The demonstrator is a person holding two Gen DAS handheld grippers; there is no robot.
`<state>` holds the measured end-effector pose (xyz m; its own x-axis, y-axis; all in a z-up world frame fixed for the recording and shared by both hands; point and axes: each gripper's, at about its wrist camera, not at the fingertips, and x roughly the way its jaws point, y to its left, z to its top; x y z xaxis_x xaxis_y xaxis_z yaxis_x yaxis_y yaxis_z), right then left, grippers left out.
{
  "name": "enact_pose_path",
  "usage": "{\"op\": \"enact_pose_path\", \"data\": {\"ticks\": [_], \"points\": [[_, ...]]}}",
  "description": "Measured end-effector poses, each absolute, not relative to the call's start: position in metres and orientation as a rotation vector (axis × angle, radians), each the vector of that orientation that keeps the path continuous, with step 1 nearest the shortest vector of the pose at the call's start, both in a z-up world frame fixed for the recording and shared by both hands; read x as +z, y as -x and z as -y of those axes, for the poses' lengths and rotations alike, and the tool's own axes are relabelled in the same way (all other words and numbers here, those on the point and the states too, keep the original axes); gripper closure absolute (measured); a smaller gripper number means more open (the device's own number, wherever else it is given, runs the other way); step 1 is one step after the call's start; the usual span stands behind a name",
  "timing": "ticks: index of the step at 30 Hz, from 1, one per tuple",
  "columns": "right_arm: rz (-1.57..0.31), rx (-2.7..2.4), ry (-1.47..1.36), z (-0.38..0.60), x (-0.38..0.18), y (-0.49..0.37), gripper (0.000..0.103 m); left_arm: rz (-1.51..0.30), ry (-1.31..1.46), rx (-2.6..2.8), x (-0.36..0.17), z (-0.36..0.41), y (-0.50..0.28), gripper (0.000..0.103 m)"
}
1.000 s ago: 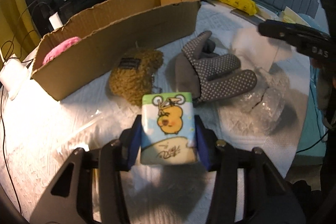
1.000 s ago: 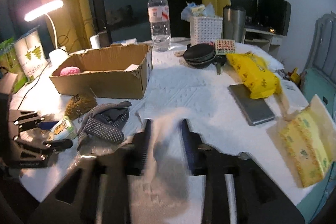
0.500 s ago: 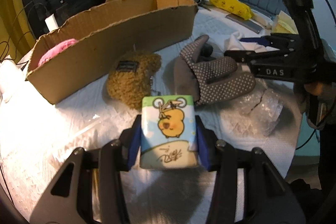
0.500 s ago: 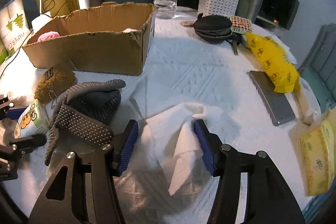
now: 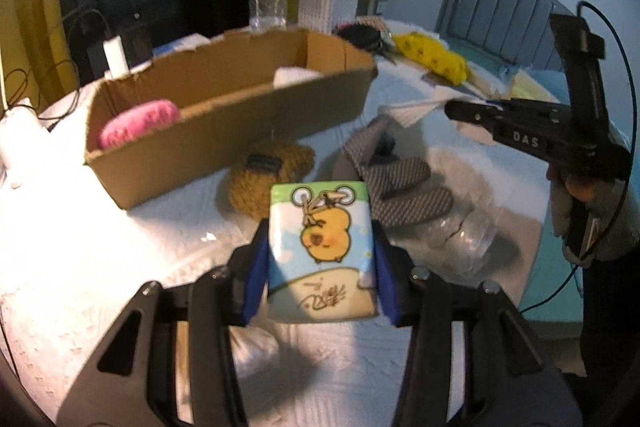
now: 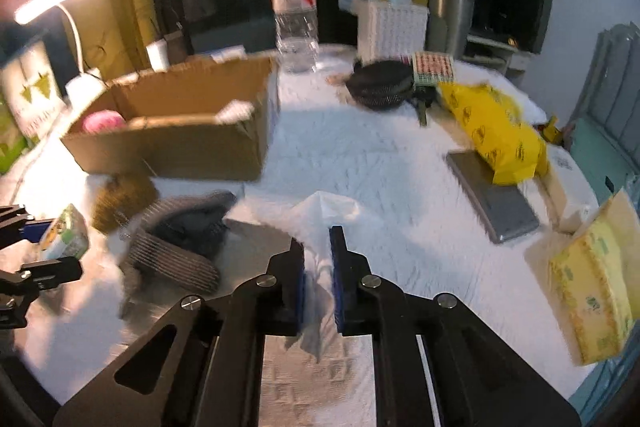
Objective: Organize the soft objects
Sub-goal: 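Lower the tissue pack into the box with the left gripper while the right gripper drops the tissue in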
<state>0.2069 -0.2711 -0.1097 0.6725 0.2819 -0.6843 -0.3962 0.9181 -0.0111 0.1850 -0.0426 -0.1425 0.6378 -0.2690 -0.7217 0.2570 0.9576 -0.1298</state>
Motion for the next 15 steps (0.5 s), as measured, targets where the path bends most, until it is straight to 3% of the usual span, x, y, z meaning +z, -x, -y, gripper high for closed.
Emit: {"op": "enact_pose_path", "data": {"ticks": [15], "points": [[-0.578,0.498,0.143,0.245,-0.041,-0.206,0.091,-0.714,0.047,-0.256,-0.092,0.019,-0.195,0.056]]}}
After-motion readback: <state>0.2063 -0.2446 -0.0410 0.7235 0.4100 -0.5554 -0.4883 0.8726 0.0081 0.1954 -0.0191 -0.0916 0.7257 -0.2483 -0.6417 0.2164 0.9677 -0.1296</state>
